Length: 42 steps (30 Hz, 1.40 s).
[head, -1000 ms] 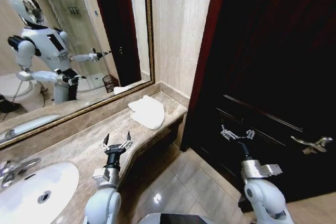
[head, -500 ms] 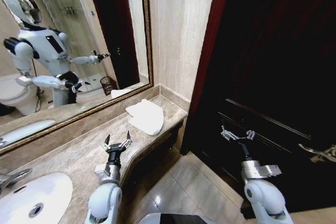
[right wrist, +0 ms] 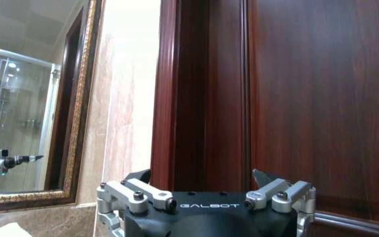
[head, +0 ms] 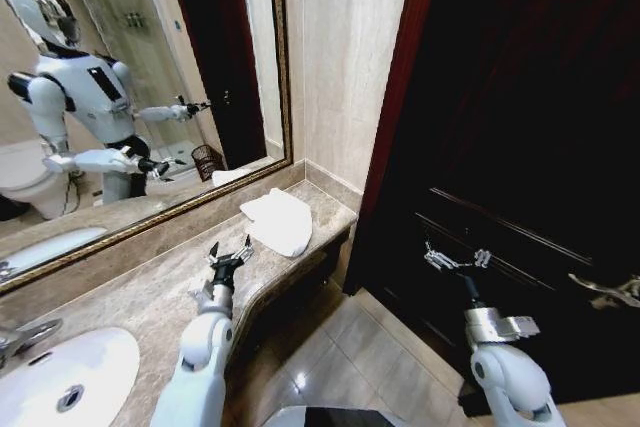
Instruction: Discard the used towel into the hamper.
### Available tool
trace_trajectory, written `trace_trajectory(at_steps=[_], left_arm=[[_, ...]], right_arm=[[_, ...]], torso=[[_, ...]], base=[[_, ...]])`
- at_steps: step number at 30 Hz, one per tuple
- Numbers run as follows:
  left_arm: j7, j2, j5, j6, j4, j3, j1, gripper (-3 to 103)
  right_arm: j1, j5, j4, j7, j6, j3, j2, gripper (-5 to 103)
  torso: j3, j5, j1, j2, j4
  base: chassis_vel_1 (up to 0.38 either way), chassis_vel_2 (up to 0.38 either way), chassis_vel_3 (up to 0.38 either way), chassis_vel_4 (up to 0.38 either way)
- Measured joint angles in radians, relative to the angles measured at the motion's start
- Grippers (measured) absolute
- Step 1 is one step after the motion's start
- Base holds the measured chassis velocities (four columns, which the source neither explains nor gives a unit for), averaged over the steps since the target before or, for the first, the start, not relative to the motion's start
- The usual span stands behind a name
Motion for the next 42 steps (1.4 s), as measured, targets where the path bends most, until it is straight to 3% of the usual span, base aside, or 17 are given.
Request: trace_trajectory(at_steps=[6, 9, 18, 20, 28, 29, 38, 42], left_arm=[[-0.03, -0.007, 0.021, 0.059, 0.064, 0.049, -0.078, 100], [-0.056, -0.015, 0.074, 0.092, 0.145, 0.079, -0.155, 100], [-0.092, 0.001, 0.118, 0.115, 0.309, 0.119, -0.318, 100], [-0.112, 0.022, 0.103, 0.115, 0.389, 0.139, -0.391, 100], [-0.135, 0.065, 0.036, 0.119, 0.498, 0.172, -0.48, 100], [-0.138, 0.083, -0.007, 0.12, 0.541, 0.186, -0.512, 100], [-0.093, 0.115, -0.081, 0.124, 0.654, 0.225, -0.584, 100], [-0.02, 0.125, -0.091, 0.125, 0.708, 0.245, -0.619, 97]], right_arm=[[0.0, -0.019, 0.006, 0.012, -0.004, -0.003, -0.002, 100], [-0.002, -0.03, 0.004, 0.016, -0.006, -0.004, 0.002, 100], [-0.005, -0.037, -0.008, 0.017, -0.005, -0.002, 0.009, 100], [-0.01, -0.038, -0.013, 0.018, -0.003, 0.004, 0.009, 100], [-0.016, -0.038, -0.017, 0.023, 0.0, 0.013, 0.009, 100], [-0.016, -0.04, -0.017, 0.023, 0.0, 0.013, 0.011, 100], [-0.024, -0.052, -0.013, 0.021, 0.003, 0.005, 0.028, 100], [-0.031, -0.052, -0.012, 0.018, 0.01, 0.01, 0.031, 100]], torso=[[0.0, 0.0001, 0.0, 0.0, 0.0001], [0.0, 0.0001, 0.0, 0.0, 0.0], [0.0, 0.0, 0.0, 0.0, 0.0], [0.0, 0.0002, 0.0, 0.0, 0.0], [0.0, 0.0, 0.0, 0.0, 0.0001], [0.0, 0.0, 0.0, 0.0, 0.0001], [0.0, -0.0001, 0.0, 0.0, 0.0], [0.0, 0.0, 0.0, 0.0, 0.0002]], base=[[0.0, 0.0, 0.0, 0.0], [0.0, 0.0, 0.0, 0.0], [0.0, 0.0, 0.0, 0.0], [0.0, 0.0, 0.0, 0.0], [0.0, 0.0, 0.0, 0.0], [0.0, 0.0, 0.0, 0.0], [0.0, 0.0, 0.0, 0.0], [0.0, 0.0, 0.0, 0.0]])
